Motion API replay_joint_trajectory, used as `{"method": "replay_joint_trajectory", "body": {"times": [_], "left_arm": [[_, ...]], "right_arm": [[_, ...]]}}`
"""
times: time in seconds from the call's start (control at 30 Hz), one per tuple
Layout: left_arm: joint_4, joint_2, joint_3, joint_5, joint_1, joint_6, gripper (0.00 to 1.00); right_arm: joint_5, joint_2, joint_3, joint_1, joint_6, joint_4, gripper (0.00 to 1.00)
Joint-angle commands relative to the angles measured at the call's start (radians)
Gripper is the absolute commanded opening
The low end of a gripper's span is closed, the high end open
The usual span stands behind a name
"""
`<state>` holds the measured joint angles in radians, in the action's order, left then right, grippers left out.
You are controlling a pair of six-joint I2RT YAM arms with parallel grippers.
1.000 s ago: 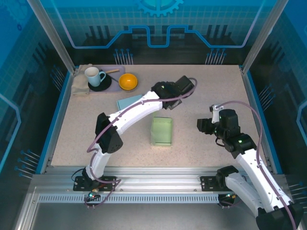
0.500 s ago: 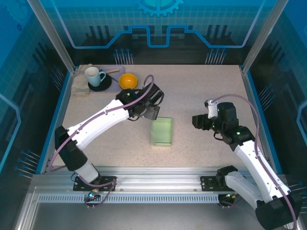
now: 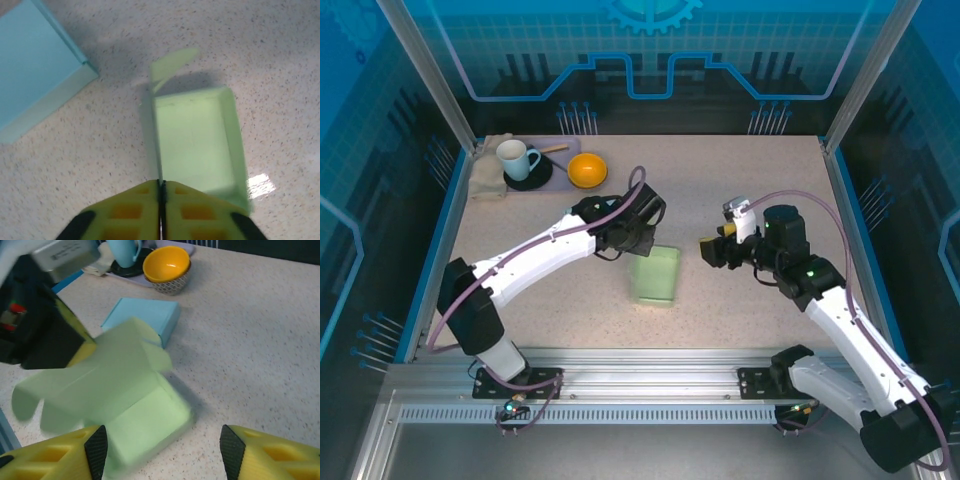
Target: Fold the paper box
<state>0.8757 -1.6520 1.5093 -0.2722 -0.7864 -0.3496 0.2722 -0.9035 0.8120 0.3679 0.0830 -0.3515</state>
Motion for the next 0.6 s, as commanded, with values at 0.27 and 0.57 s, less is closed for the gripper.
{"method": "replay_joint_trajectory", "body": {"times": [0.27, 0.57], "left_arm": [[-0.028, -0.042, 0.124, 0.110, 0.009, 0.827, 0.02], [0.050, -0.183, 0.324, 0.326, 0.056, 1.035, 0.07]], "right_arm": [[-0.024, -0.108, 0.023, 0.007, -0.212, 0.155, 0.60], [-0.169, -0.069, -0.097, 0.003, -0.052, 0.199, 0.59]]}}
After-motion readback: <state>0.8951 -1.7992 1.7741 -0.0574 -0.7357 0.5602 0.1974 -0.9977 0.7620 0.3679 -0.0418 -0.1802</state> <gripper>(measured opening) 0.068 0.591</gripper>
